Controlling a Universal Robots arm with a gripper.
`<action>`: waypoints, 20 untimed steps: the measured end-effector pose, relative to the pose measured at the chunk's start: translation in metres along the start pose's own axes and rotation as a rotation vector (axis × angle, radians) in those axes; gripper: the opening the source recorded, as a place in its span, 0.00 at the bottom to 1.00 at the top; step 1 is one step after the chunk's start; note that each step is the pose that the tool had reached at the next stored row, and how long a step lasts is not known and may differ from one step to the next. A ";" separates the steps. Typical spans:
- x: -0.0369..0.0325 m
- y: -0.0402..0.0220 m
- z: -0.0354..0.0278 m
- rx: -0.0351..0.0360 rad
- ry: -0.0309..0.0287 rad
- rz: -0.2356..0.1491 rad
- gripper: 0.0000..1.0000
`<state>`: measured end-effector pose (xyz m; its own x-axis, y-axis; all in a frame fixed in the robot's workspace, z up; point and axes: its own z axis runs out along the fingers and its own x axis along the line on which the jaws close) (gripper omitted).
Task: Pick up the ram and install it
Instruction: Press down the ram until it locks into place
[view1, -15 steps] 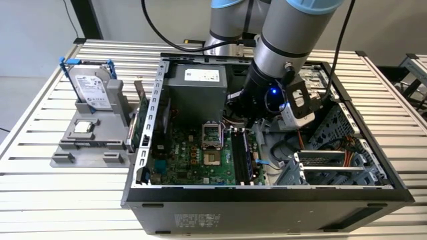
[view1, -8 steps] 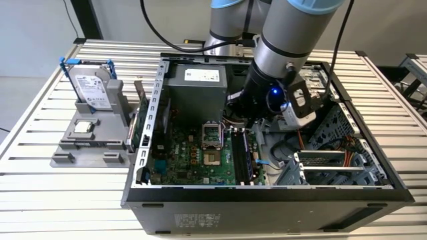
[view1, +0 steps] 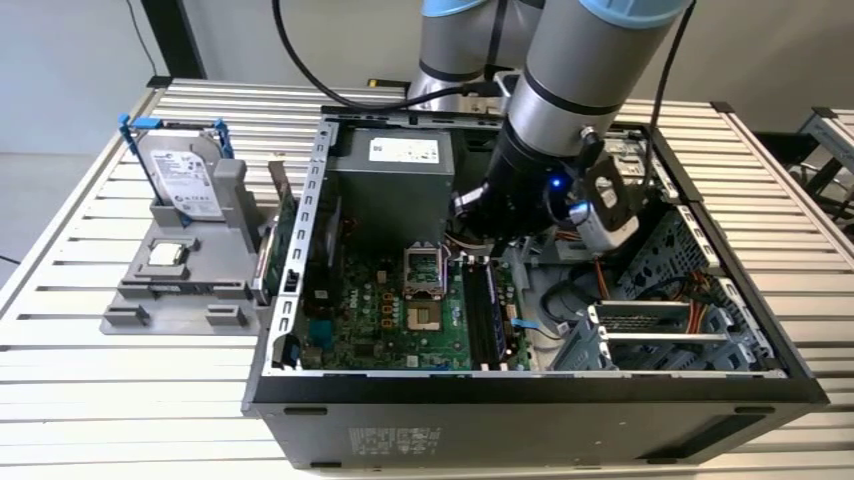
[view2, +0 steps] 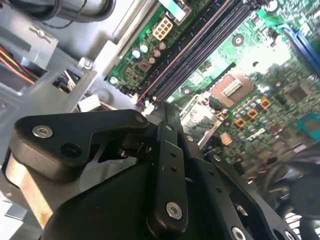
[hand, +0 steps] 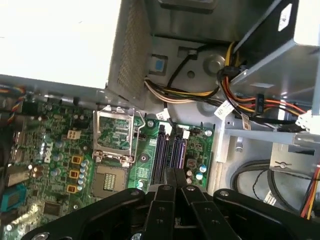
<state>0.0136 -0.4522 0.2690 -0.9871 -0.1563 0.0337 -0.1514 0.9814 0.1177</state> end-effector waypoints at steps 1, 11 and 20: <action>0.0000 0.0000 0.0000 0.0005 0.0021 -0.018 0.00; -0.0033 -0.0005 -0.0003 0.0046 0.0155 -0.129 0.00; -0.0119 -0.0018 -0.0006 0.0053 0.0211 -0.179 0.00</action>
<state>0.0256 -0.4522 0.2690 -0.9430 -0.3311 0.0334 -0.3252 0.9382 0.1184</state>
